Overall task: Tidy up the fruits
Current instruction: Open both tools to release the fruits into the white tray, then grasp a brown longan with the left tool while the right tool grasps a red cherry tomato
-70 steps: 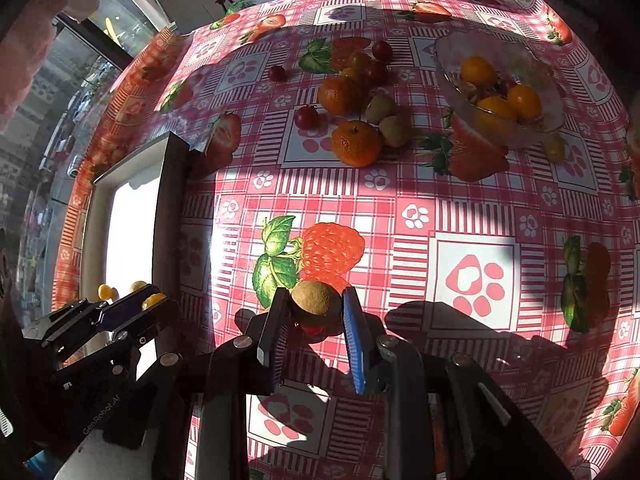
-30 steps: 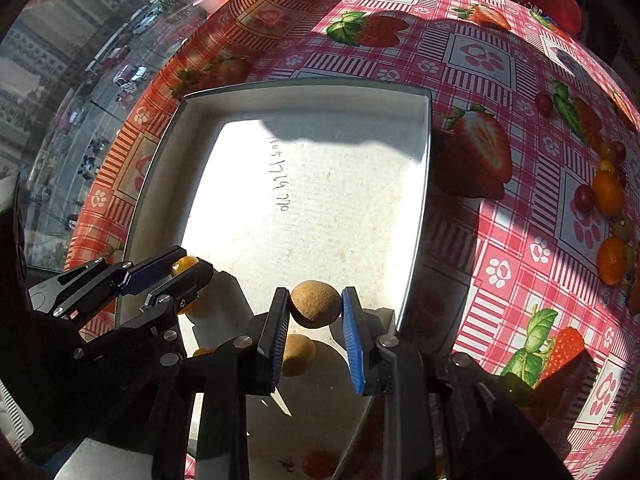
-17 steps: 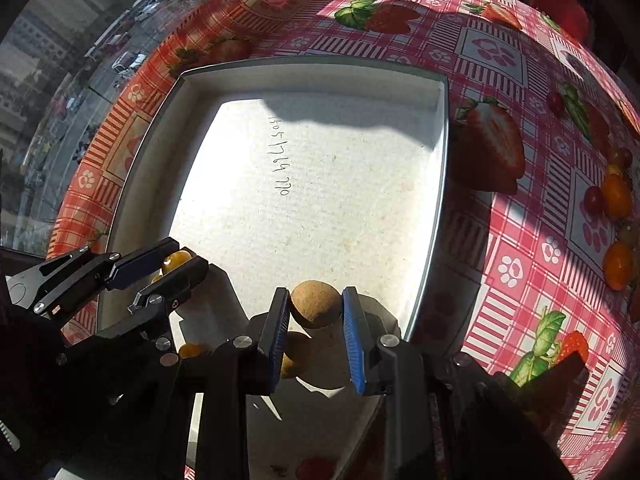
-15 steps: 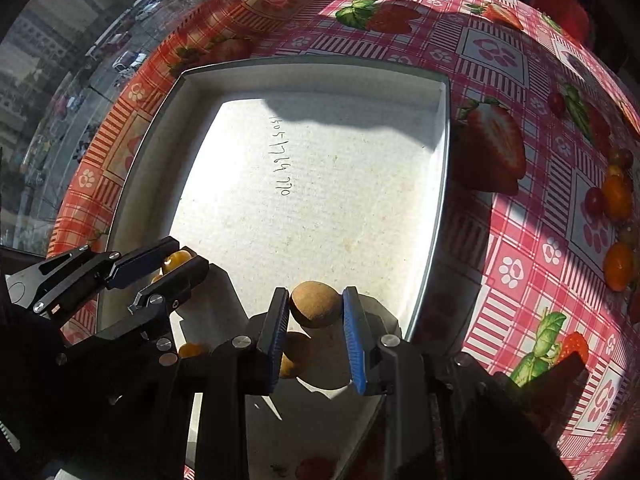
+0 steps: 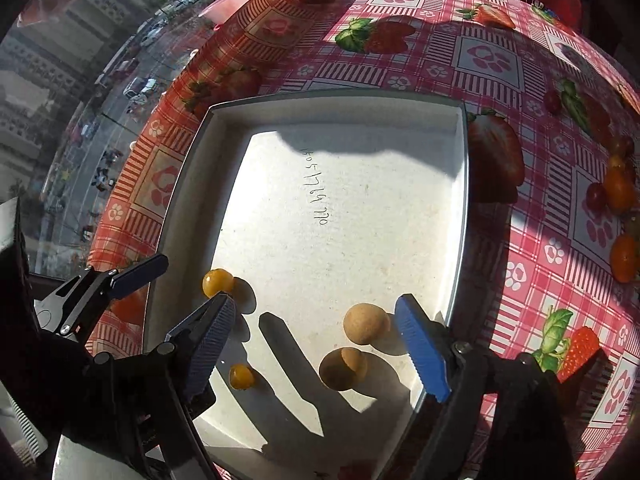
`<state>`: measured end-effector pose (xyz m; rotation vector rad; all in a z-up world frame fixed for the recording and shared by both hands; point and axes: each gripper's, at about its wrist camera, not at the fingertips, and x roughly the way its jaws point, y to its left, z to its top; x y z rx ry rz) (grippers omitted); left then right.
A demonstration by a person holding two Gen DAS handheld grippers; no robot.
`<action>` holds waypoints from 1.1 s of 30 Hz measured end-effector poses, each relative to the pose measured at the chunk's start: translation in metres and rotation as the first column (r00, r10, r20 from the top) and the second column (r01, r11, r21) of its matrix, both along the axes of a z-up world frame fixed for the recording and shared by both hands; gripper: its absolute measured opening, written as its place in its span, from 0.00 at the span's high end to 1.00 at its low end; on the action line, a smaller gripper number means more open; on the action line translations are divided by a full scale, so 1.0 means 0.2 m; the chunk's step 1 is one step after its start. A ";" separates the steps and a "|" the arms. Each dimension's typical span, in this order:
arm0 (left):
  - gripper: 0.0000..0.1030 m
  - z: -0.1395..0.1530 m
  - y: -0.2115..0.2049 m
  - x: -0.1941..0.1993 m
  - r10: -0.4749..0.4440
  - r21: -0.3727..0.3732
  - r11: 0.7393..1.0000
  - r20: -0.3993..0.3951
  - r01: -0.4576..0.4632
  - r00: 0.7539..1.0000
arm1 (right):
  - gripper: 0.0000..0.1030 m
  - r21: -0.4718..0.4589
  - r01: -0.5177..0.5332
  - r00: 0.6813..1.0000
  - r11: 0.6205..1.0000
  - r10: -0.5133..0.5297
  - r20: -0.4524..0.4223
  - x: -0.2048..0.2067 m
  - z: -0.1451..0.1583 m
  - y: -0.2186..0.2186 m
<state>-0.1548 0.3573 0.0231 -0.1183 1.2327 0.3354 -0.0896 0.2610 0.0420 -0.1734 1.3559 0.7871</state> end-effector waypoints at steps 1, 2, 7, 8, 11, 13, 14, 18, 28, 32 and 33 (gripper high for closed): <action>0.35 0.01 -0.01 0.00 -0.008 -0.002 1.000 0.002 0.008 1.000 | 0.18 0.012 0.007 1.000 1.000 -0.007 0.004 0.00 0.02 -0.01; 0.35 0.02 -0.03 0.01 -0.015 -0.006 1.000 0.005 0.015 1.000 | 0.18 0.026 0.019 1.000 0.999 -0.019 0.006 0.01 0.05 -0.04; 0.35 0.08 -0.16 0.04 -0.082 -0.011 0.997 0.019 0.083 0.996 | 0.17 0.039 0.090 0.995 0.995 -0.092 0.031 0.03 0.13 -0.21; 0.35 0.09 -0.20 0.05 -0.100 -0.013 0.995 0.022 0.100 0.995 | 0.17 0.035 0.112 0.993 0.993 -0.114 0.034 0.04 0.14 -0.26; 0.35 0.11 -0.33 0.08 -0.160 -0.016 0.987 0.031 0.161 0.987 | 0.17 0.011 0.179 0.983 0.984 -0.179 0.035 0.06 0.14 -0.44; 0.35 0.12 -0.42 0.11 -0.204 -0.019 0.979 0.037 0.205 0.978 | 0.17 -0.008 0.222 0.974 0.975 -0.222 0.036 0.07 0.13 -0.56; 0.35 0.12 -0.47 0.12 -0.224 -0.022 0.974 0.040 0.225 0.974 | 0.17 -0.022 0.245 0.969 0.969 -0.244 0.037 0.07 0.13 -0.63; 0.35 0.14 -0.64 0.17 -0.304 -0.035 0.951 0.052 0.306 0.951 | 0.17 -0.076 0.319 0.948 0.945 -0.316 0.045 0.05 0.09 -0.88; 0.35 0.08 -1.03 0.25 -0.507 -0.066 0.859 0.035 0.508 0.861 | 0.17 -0.190 0.339 0.941 0.921 -0.329 0.084 -0.01 -0.02 -1.21; 0.35 0.01 -1.10 0.30 -0.522 -0.092 0.848 0.018 0.522 0.852 | 0.17 -0.198 0.384 0.923 0.902 -0.376 0.076 0.01 -0.05 -1.32; 0.35 -0.01 -1.11 0.32 -0.521 -0.098 0.848 0.015 0.520 0.853 | 0.18 -0.195 0.393 0.920 0.899 -0.386 0.071 0.01 -0.05 -1.34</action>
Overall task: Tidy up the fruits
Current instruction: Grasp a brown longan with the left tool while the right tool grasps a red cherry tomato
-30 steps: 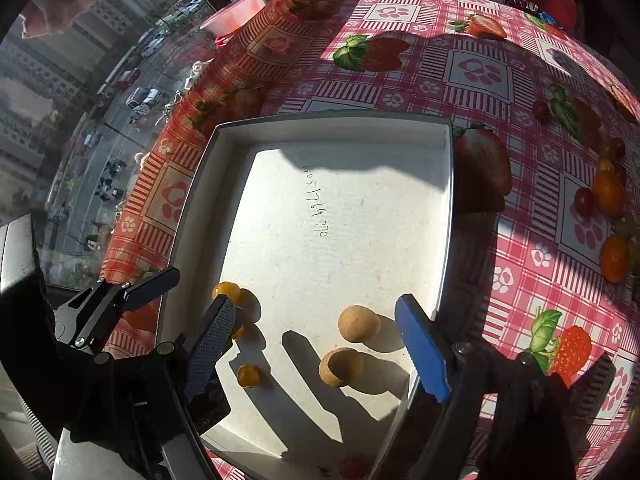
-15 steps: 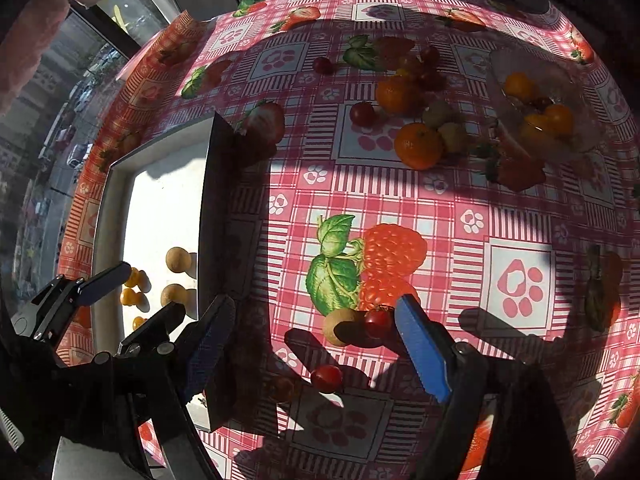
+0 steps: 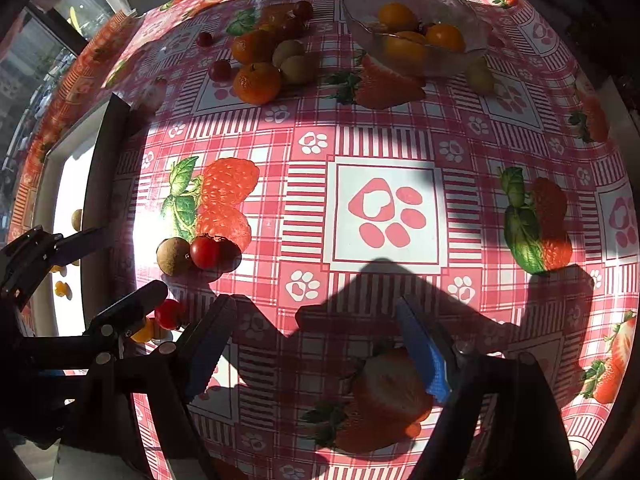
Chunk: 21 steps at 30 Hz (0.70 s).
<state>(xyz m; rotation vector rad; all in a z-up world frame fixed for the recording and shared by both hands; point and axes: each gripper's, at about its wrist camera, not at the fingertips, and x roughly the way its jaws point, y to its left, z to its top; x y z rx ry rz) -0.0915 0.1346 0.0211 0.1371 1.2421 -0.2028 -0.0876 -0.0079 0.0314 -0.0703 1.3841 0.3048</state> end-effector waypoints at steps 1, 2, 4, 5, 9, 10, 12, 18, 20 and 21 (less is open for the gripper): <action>0.35 -0.02 -0.01 0.02 0.004 -0.004 1.000 -0.004 -0.004 1.000 | 0.18 -0.002 0.002 1.000 1.000 -0.002 0.001 0.00 0.00 -0.02; 0.35 -0.03 -0.01 0.03 0.010 -0.004 1.000 -0.006 -0.010 1.000 | 0.17 -0.005 -0.003 1.000 1.000 0.003 0.004 0.00 0.00 -0.03; 0.35 -0.05 -0.02 0.05 0.023 0.003 1.000 0.000 -0.023 1.000 | 0.18 -0.004 -0.014 1.000 1.000 0.014 0.009 0.00 0.01 -0.04; 0.35 -0.05 -0.01 0.06 0.031 0.004 1.000 0.004 -0.031 1.000 | 0.18 0.002 -0.020 1.000 1.000 0.020 0.009 -0.01 0.01 -0.04; 0.35 -0.05 0.02 0.09 0.069 0.013 0.998 0.031 -0.069 0.997 | 0.18 0.027 -0.051 0.999 0.998 0.050 0.009 -0.01 0.02 0.01; 0.35 -0.05 0.04 0.10 0.080 0.022 0.996 0.030 -0.081 0.996 | 0.18 0.032 -0.062 0.998 0.998 0.062 0.012 -0.01 0.02 0.03; 0.35 -0.07 0.09 0.13 0.114 0.012 0.993 0.012 -0.114 0.993 | 0.18 0.044 -0.085 0.996 0.995 0.084 0.020 0.00 0.02 0.07; 0.35 -0.11 0.16 0.14 0.150 0.024 0.988 -0.005 -0.150 0.989 | 0.24 0.061 -0.166 0.985 0.984 0.163 0.055 0.02 -0.01 0.20; 0.35 -0.10 0.17 0.13 0.156 0.030 0.987 -0.006 -0.156 0.988 | 0.27 0.062 -0.203 0.978 0.977 0.199 0.064 0.04 -0.03 0.24; 0.35 -0.10 0.17 0.13 0.154 0.039 0.987 -0.005 -0.154 0.988 | 0.28 0.067 -0.223 0.973 0.973 0.219 0.068 0.04 -0.04 0.26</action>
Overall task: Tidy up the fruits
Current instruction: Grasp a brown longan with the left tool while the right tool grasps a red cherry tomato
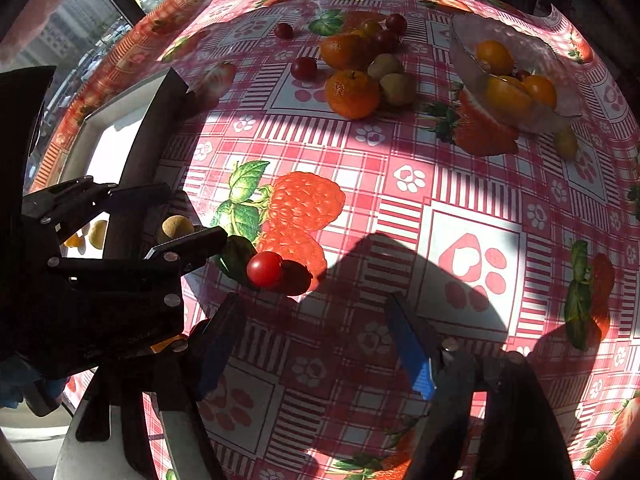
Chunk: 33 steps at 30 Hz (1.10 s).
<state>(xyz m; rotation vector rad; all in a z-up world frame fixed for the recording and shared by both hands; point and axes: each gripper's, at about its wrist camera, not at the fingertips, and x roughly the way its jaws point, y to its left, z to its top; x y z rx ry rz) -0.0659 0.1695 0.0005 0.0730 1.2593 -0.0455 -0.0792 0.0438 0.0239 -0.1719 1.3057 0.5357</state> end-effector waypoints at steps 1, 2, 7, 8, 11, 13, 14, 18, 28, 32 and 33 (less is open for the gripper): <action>0.35 0.00 0.00 -0.01 -0.003 0.007 1.000 0.000 0.003 1.000 | 0.29 -0.001 -0.027 1.000 1.000 0.027 0.012 0.00 0.00 0.02; 0.35 0.00 0.00 -0.01 -0.008 0.011 1.000 -0.001 0.008 1.000 | 0.29 0.000 -0.058 0.998 0.998 0.058 0.027 0.00 0.00 0.04; 0.35 -0.01 0.03 -0.03 -0.034 0.017 0.999 -0.005 0.034 0.999 | 0.31 -0.006 -0.198 0.977 0.980 0.198 0.080 0.00 -0.01 0.11; 0.35 -0.01 0.04 -0.03 -0.036 0.017 0.999 -0.006 0.036 0.999 | 0.33 -0.007 -0.220 0.971 0.976 0.220 0.091 0.00 -0.02 0.13; 0.35 -0.02 0.06 -0.04 -0.035 0.013 0.999 -0.006 0.036 0.999 | 0.39 -0.028 -0.268 0.955 0.963 0.270 0.125 0.00 -0.02 0.18; 0.35 -0.02 0.06 -0.04 -0.040 0.013 0.999 -0.008 0.040 0.999 | 0.52 -0.056 -0.283 0.946 0.957 0.288 0.146 0.01 -0.02 0.21; 0.35 -0.02 0.06 -0.03 -0.039 0.013 0.999 -0.009 0.039 0.999 | 0.66 -0.063 -0.276 0.947 0.959 0.283 0.149 0.02 -0.02 0.21; 0.38 -0.01 0.06 -0.04 -0.009 -0.007 1.000 -0.007 0.009 1.000 | 0.79 -0.007 -0.173 0.981 0.985 0.173 0.090 0.09 -0.01 0.15; 0.70 0.00 0.05 -0.06 0.039 -0.042 0.998 -0.012 -0.040 0.999 | 0.79 0.052 -0.030 1.000 0.998 0.029 0.008 0.06 -0.01 -0.01; 0.73 0.00 0.06 -0.05 0.064 -0.073 0.995 -0.010 -0.064 0.998 | 0.79 0.088 0.024 0.999 0.996 -0.021 -0.033 0.05 0.00 -0.04; 0.74 0.01 0.06 -0.05 0.072 -0.085 0.994 -0.012 -0.073 0.997 | 0.79 0.097 0.038 0.999 0.995 -0.034 -0.043 0.05 0.00 -0.06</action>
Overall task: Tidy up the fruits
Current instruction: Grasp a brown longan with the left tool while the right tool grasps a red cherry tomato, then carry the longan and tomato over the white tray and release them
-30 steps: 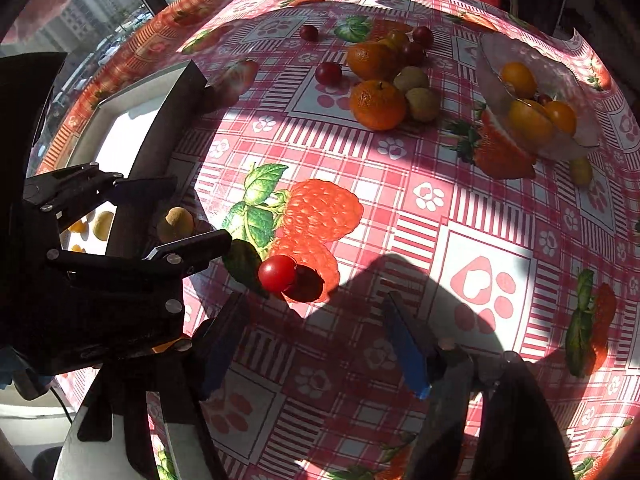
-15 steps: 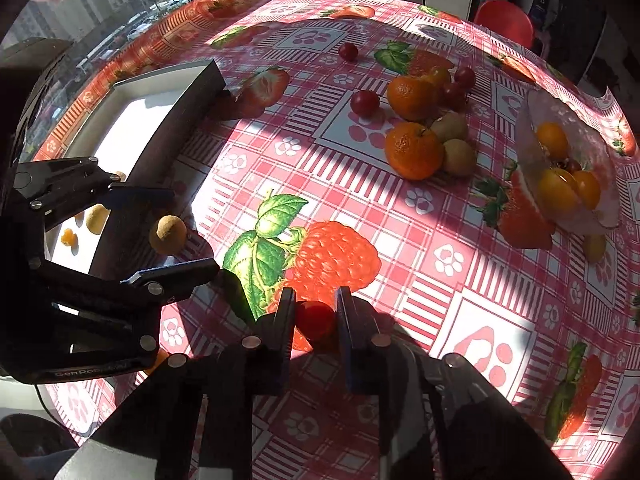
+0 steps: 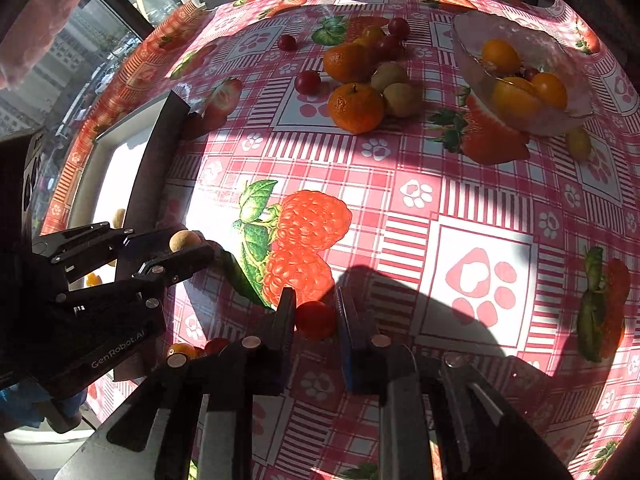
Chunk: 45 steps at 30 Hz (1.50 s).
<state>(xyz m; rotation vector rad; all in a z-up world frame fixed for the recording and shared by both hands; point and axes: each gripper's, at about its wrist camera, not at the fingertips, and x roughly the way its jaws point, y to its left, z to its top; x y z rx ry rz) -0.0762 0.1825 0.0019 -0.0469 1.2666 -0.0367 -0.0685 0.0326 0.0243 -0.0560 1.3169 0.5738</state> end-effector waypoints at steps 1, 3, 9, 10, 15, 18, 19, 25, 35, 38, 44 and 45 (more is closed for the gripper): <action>0.74 0.00 0.01 0.00 0.010 -0.010 1.000 0.001 -0.010 1.000 | 0.79 0.008 0.013 1.000 1.000 -0.013 -0.008 0.00 0.01 -0.01; 0.74 0.01 0.01 0.00 0.021 -0.023 1.000 0.003 -0.021 1.000 | 0.79 0.022 0.036 0.999 0.999 -0.035 -0.024 0.00 0.02 -0.03; 0.74 0.03 0.04 -0.03 0.043 -0.053 0.998 0.017 -0.042 0.999 | 0.79 0.033 0.068 0.997 0.997 -0.067 -0.050 -0.01 0.05 -0.05; 0.74 0.04 0.04 -0.03 0.050 -0.059 0.997 0.019 -0.049 0.999 | 0.79 0.032 0.068 0.996 0.997 -0.066 -0.051 -0.01 0.06 -0.05; 0.74 0.08 0.09 -0.05 0.080 -0.085 0.993 0.035 -0.077 0.996 | 0.79 0.037 0.077 0.995 0.996 -0.074 -0.062 -0.02 0.09 -0.05; 0.74 0.13 0.13 -0.07 0.096 -0.093 0.992 0.051 -0.091 0.994 | 0.79 0.040 0.068 0.996 0.997 -0.066 -0.056 -0.01 0.11 -0.01; 0.74 0.14 0.14 -0.08 0.102 -0.094 0.991 0.058 -0.096 0.993 | 0.79 0.043 0.063 0.997 0.997 -0.061 -0.053 -0.01 0.13 0.01; 0.74 0.25 0.27 -0.12 0.144 -0.090 0.987 0.104 -0.135 0.984 | 0.79 0.060 0.012 0.999 0.998 -0.010 -0.033 0.01 0.20 0.16; 0.74 0.29 0.65 -0.24 0.272 -0.021 0.962 0.130 -0.272 0.953 | 0.79 0.112 -0.114 0.993 0.987 0.117 -0.021 -0.01 0.25 0.60; 0.74 0.26 0.77 -0.27 0.316 0.003 0.948 0.126 -0.319 0.940 | 0.79 0.117 -0.159 0.986 0.980 0.163 -0.020 -0.03 0.25 0.75; 0.74 0.19 0.93 -0.30 0.360 0.053 0.929 0.111 -0.367 0.926 | 0.79 0.093 -0.228 0.973 0.969 0.231 -0.020 -0.04 0.19 1.01; 0.74 0.18 0.95 -0.30 0.362 0.055 0.928 0.109 -0.369 0.926 | 0.79 0.085 -0.235 0.971 0.968 0.238 -0.020 -0.03 0.18 1.04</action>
